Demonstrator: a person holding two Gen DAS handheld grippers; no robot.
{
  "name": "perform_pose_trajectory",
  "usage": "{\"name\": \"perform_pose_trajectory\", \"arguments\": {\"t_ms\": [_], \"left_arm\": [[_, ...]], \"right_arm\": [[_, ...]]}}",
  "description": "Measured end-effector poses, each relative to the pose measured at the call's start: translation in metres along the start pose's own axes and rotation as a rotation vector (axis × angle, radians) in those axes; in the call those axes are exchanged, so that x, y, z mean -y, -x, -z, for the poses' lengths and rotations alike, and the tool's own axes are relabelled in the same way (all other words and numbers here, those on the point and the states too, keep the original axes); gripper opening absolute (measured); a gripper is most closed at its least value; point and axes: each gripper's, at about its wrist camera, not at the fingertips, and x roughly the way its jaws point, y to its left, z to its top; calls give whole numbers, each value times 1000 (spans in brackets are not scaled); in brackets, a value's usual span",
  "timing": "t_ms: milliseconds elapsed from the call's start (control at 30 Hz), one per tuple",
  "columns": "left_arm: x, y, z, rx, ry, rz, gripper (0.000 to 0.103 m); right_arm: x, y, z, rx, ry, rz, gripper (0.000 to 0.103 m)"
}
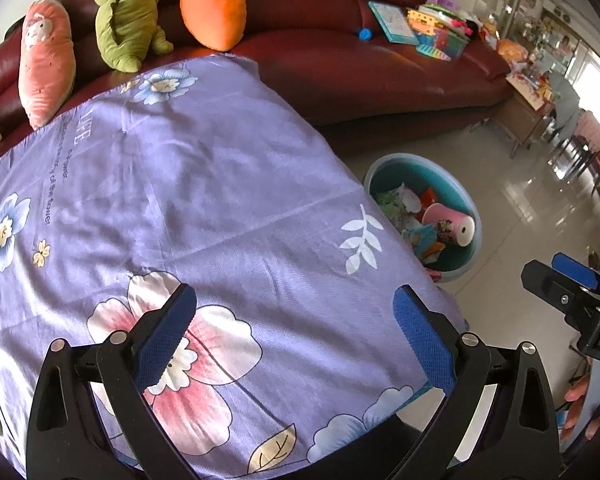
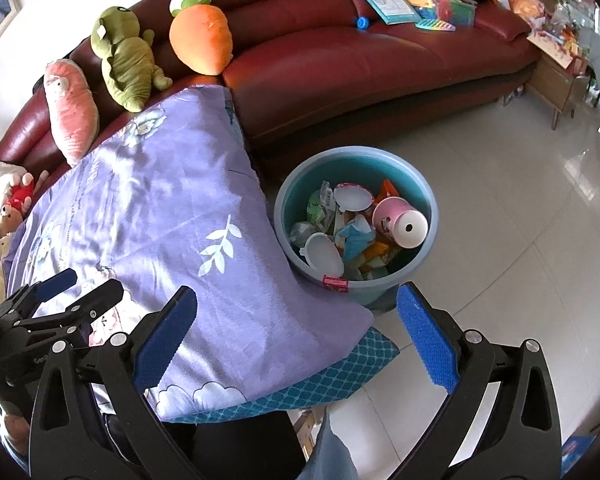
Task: Collect trash
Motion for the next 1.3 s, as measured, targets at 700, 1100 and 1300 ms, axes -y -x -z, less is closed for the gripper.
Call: {"name": "perform_pose_trajectory", "arguments": {"t_ms": [700, 1100, 1300], "left_arm": [[-16, -38, -6, -50, 20, -44, 99], [-17, -52, -9, -68, 17, -46, 99], [-21, -60, -11, -80, 38, -34, 99]], "right_arm": [[-3, -42, -12, -61, -1, 17, 96], [0, -58, -18, -78, 0, 38, 96], [0, -62, -21, -79, -2, 49, 96]]}}
